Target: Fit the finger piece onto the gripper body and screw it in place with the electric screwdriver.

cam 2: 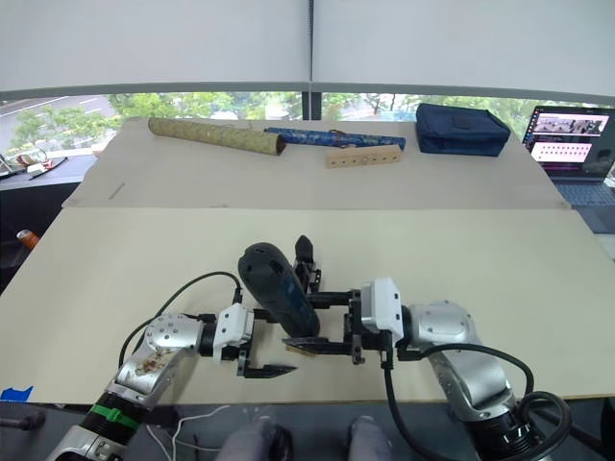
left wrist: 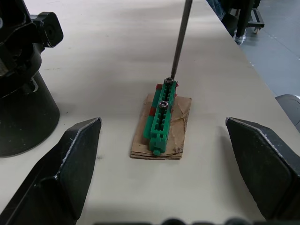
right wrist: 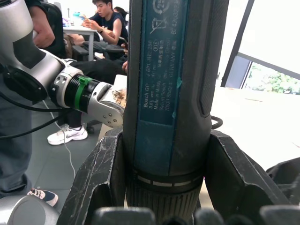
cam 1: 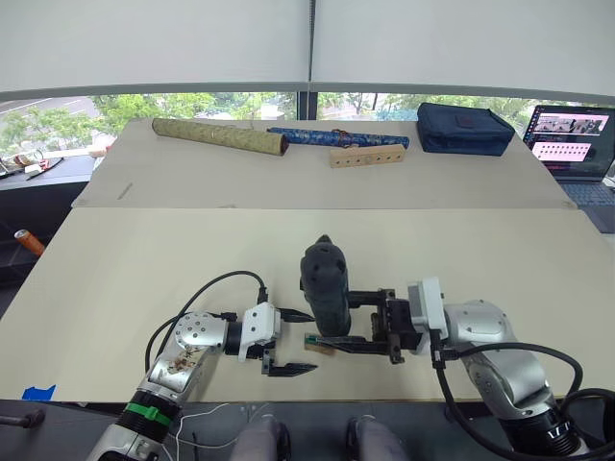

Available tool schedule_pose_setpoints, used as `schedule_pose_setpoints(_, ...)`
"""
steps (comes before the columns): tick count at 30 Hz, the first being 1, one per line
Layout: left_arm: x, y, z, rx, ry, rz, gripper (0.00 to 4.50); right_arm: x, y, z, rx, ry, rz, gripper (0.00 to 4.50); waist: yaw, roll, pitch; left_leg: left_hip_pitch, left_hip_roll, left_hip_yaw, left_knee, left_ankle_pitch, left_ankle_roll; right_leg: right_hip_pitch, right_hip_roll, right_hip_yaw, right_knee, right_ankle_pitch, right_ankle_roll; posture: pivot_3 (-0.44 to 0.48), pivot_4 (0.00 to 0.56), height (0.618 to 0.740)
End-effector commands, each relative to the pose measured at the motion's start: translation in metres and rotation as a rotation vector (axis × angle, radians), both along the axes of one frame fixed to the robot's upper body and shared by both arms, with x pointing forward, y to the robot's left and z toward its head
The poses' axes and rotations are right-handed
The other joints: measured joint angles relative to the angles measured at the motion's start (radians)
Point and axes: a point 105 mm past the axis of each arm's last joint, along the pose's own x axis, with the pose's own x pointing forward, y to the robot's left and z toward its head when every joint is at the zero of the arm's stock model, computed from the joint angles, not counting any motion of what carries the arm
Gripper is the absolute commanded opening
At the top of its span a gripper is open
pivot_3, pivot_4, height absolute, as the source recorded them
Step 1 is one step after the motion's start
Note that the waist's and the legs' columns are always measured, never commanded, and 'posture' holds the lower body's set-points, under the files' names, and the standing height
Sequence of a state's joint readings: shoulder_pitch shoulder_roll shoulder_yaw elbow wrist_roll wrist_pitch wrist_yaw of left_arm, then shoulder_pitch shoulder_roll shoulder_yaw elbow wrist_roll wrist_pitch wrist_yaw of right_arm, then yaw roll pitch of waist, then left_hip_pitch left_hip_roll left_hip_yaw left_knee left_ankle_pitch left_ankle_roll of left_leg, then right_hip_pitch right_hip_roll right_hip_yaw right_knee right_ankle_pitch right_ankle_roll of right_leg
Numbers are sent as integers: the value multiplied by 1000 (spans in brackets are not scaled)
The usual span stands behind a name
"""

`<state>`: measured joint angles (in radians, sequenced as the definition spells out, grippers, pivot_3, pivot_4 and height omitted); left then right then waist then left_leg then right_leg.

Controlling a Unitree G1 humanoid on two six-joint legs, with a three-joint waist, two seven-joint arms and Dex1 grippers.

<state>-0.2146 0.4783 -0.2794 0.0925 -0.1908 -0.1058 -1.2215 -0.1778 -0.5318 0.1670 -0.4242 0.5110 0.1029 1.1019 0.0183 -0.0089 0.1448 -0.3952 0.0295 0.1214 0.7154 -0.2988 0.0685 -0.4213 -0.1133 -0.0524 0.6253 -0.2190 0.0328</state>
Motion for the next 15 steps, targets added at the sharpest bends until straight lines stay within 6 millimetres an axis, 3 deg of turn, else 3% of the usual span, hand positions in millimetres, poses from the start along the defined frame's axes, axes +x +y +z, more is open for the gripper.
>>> schedule_pose_setpoints(1,-8,2,-21,43,82,7,4500,-2,-2,22,51,-94,1,1928,0,0,0,0,0,0,0,0,0,0,0,0,0,0,0,0,150,740)
schedule_pose_setpoints(8,-8,1,-20,44,83,3,4500,-2,2,32,122,-65,2,1928,0,0,0,0,0,0,0,0,0,0,0,0,0,0,0,0,150,740)
schedule_pose_setpoints(15,-9,2,-20,48,86,1,4500,-4,4,27,111,-22,15,1928,-1,0,0,0,0,0,0,0,0,0,0,0,0,0,0,0,150,740)
